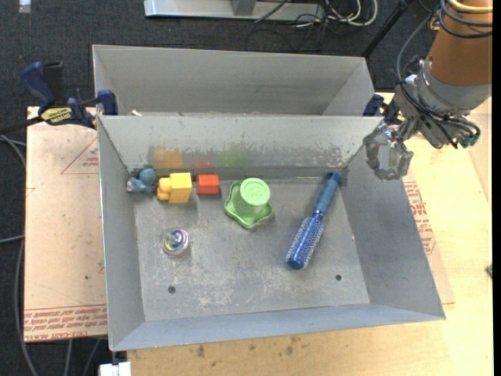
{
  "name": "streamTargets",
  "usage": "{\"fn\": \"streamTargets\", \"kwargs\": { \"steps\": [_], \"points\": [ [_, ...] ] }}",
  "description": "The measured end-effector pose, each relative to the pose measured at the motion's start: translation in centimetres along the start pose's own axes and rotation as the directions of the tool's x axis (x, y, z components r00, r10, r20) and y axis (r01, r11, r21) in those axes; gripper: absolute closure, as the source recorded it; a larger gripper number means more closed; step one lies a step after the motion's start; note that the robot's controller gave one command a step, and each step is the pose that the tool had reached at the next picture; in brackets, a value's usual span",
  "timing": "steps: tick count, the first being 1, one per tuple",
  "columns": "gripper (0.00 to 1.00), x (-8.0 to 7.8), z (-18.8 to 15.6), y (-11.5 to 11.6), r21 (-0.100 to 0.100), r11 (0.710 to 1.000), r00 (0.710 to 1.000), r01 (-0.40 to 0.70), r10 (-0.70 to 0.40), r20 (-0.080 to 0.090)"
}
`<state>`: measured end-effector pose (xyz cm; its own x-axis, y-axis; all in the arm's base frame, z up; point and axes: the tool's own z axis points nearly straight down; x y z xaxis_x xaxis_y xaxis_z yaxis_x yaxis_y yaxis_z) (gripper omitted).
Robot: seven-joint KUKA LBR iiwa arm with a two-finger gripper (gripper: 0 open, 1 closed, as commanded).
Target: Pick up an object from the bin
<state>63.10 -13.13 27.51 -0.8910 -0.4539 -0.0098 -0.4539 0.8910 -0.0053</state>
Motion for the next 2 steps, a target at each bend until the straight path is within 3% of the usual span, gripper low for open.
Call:
{"fn": "streamTargets", "kwargs": {
  "steps": [1,2],
  "points": [
    [1.00,6.9,7.7,2.9,-0.012,0.969,0.969,0.248,-0.248,-0.011],
    [1.00,-1.2,8.9,1.8,-0.005,0.993,0.993,0.118,-0.118,-0.002]
  ]
}}
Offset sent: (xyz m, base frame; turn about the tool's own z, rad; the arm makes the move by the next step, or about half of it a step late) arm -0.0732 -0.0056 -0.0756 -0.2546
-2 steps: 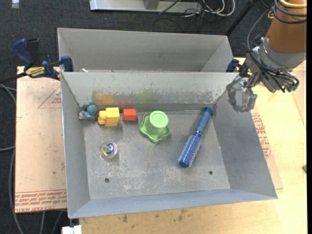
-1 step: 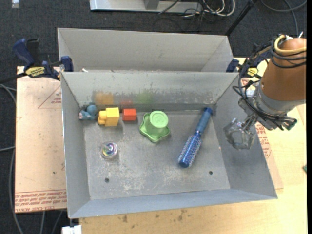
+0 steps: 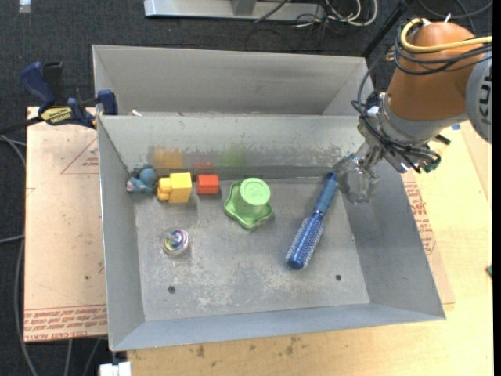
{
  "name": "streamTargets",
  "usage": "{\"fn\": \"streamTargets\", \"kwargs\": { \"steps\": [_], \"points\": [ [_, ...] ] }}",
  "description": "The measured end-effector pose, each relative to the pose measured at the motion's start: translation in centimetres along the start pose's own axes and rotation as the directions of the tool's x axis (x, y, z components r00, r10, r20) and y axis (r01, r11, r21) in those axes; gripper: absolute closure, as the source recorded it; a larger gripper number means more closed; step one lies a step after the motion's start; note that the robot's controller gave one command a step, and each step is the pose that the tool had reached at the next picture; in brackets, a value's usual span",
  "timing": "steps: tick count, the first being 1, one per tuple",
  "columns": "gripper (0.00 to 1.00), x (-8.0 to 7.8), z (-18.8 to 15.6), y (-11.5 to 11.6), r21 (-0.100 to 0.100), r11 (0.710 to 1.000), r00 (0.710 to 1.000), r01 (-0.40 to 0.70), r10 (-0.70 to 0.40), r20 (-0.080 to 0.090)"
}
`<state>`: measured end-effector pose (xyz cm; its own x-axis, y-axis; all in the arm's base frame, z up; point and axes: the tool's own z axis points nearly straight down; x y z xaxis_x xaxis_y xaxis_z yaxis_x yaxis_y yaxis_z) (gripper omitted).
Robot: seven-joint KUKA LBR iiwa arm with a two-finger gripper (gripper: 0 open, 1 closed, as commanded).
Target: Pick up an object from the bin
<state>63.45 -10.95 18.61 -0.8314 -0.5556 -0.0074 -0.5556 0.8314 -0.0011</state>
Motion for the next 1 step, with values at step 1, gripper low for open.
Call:
{"fn": "streamTargets", "kwargs": {
  "steps": [1],
  "points": [
    [1.00,-2.97,3.66,1.90,-0.003,0.990,0.990,-0.139,0.139,-0.005]
  ]
}}
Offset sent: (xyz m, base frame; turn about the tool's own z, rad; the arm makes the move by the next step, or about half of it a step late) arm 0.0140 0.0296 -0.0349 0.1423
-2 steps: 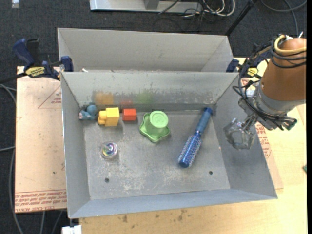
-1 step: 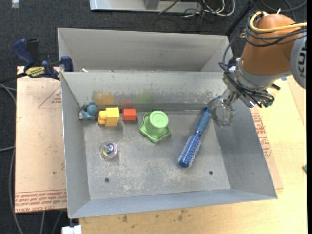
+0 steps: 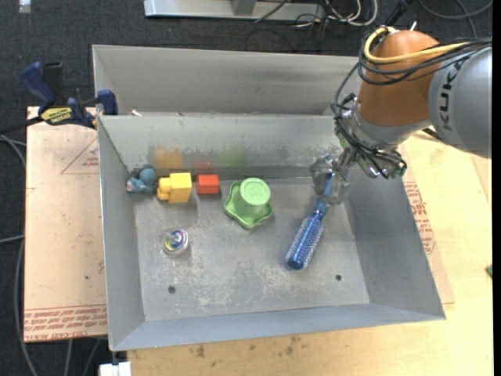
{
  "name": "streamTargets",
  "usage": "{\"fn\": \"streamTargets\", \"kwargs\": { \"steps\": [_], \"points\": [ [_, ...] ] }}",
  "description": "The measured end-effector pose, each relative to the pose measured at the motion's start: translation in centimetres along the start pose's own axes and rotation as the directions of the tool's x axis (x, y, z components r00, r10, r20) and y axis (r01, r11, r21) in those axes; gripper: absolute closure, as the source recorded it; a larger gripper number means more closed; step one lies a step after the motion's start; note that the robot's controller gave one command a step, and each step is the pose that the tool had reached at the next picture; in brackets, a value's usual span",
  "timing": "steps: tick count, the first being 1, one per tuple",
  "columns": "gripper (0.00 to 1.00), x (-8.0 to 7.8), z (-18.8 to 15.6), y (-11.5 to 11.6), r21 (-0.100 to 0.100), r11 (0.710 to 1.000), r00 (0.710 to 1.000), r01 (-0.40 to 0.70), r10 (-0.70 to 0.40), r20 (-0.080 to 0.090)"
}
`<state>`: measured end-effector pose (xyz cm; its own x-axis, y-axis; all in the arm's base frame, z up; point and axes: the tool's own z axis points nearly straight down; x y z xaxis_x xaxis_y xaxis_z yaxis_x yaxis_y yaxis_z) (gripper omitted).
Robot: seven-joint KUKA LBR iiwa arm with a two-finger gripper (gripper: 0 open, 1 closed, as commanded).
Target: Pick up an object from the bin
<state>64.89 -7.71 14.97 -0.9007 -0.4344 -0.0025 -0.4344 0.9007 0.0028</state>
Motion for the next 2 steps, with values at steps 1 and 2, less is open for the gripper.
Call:
{"fn": "streamTargets", "kwargs": {
  "steps": [1,2],
  "points": [
    [0.00,0.0,-0.1,-0.2,0.002,1.000,1.000,-0.002,0.002,0.001],
    [0.00,0.5,7.8,-0.1,-0.002,0.878,0.878,0.478,-0.478,-0.003]
  ]
}}
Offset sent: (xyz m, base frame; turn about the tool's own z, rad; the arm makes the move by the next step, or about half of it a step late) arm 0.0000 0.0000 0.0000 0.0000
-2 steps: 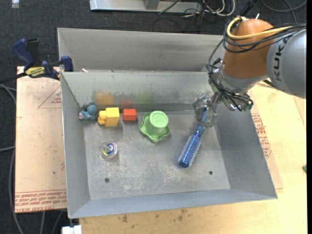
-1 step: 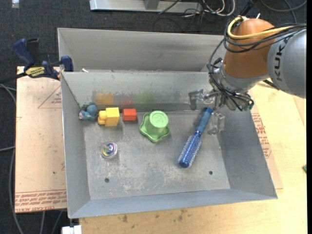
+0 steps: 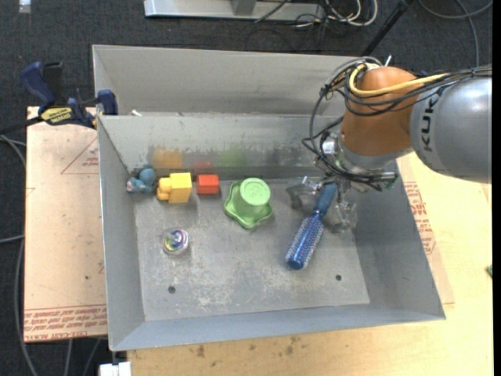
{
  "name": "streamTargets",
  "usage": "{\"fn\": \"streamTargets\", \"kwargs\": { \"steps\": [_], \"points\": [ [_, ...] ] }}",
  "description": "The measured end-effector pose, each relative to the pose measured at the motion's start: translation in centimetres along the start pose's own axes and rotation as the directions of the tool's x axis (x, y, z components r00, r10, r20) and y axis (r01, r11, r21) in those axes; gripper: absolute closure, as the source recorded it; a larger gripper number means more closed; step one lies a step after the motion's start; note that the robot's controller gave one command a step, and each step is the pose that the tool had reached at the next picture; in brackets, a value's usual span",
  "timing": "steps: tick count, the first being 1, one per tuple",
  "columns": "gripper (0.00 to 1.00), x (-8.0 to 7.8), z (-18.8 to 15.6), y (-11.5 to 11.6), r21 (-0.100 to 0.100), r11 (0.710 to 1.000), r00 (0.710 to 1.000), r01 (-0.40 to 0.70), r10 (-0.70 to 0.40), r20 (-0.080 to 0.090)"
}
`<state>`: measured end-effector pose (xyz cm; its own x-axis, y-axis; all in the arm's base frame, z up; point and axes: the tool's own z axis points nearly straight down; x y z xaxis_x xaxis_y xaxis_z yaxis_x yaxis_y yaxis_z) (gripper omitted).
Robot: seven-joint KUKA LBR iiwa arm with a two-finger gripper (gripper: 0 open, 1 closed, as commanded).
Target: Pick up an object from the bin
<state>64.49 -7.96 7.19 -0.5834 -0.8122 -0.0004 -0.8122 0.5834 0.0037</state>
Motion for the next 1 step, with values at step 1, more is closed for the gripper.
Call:
{"fn": "streamTargets", "kwargs": {
  "steps": [1],
  "points": [
    [1.00,-0.04,-0.17,-0.09,0.003,1.000,1.000,-0.001,0.001,0.002]
  ]
}}
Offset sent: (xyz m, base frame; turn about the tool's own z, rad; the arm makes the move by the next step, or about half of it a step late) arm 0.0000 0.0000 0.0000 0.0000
